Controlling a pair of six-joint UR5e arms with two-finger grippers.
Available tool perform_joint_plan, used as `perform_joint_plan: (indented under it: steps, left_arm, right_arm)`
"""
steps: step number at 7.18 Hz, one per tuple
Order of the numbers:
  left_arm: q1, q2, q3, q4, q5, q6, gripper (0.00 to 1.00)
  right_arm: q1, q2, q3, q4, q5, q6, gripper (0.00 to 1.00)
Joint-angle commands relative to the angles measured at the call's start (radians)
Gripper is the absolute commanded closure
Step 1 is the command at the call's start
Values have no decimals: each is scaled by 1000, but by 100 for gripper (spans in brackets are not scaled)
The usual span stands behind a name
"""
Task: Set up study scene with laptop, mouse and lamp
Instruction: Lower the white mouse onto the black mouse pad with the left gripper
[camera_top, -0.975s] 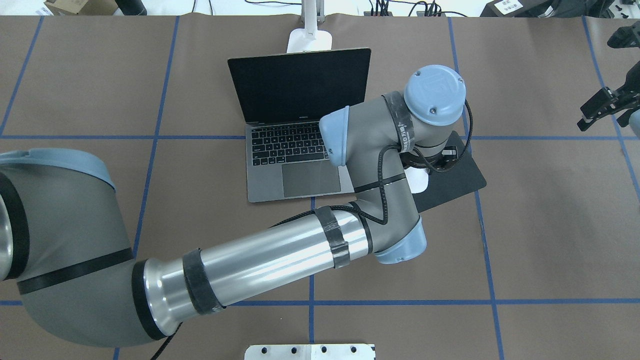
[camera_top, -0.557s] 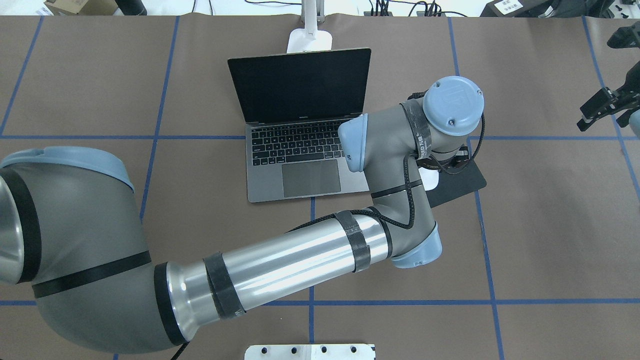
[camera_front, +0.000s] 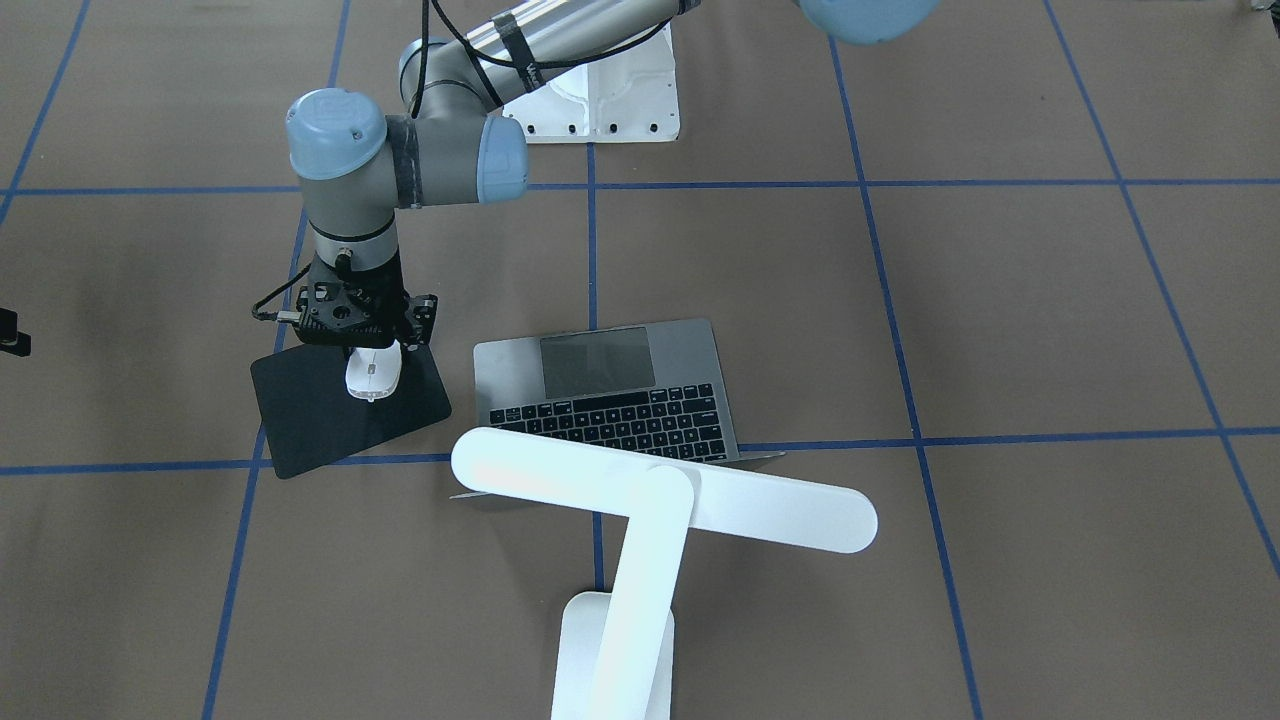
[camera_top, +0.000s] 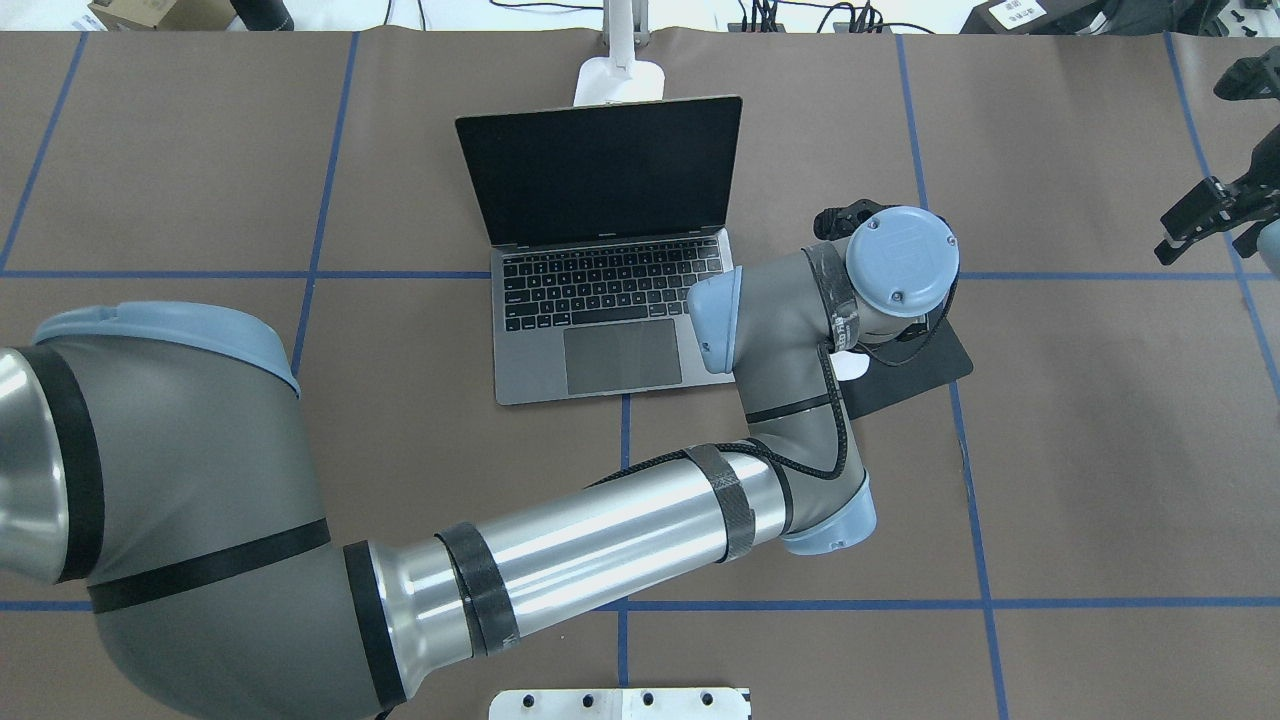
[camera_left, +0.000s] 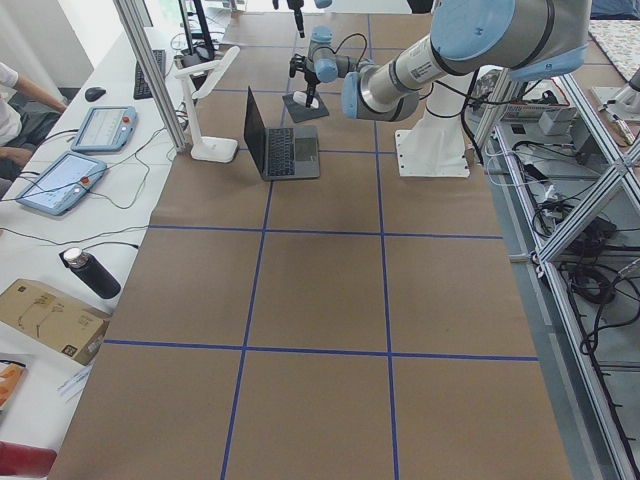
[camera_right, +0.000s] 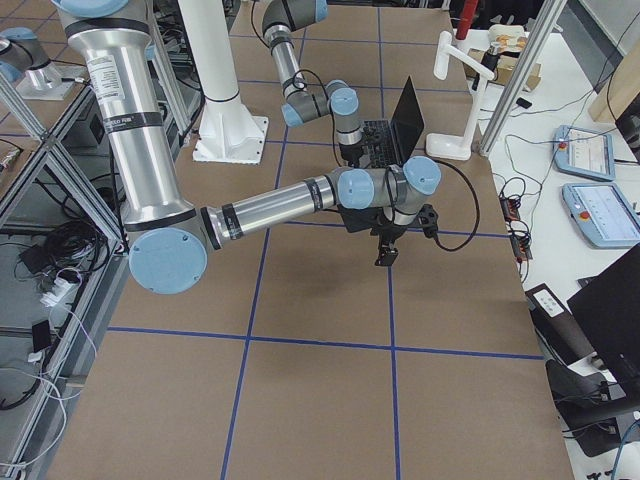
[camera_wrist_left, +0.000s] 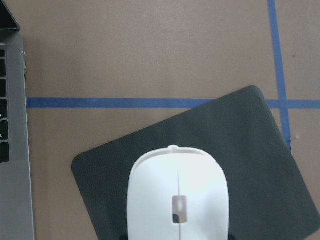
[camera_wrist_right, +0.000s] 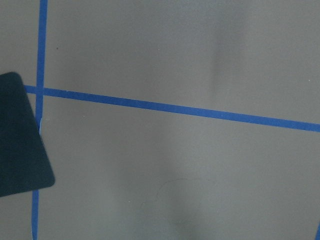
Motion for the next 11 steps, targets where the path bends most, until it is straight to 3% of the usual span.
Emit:
perform_joint_plan:
  steps: [1, 3, 9, 11]
  left_arm:
    - [9, 0, 13, -17, 10, -25, 38]
    - [15, 1, 15, -20, 11, -25, 25]
    - [4, 1, 3, -38, 11, -36, 18]
    - [-38, 50, -113, -2, -28, -30, 16]
  right_arm:
    - [0, 0, -12, 0, 0, -3, 2]
    - [0, 0, -29, 37, 6, 2, 1]
    - [0, 0, -45, 43, 6, -3, 1]
    - [0, 0, -48, 45, 6, -4, 1]
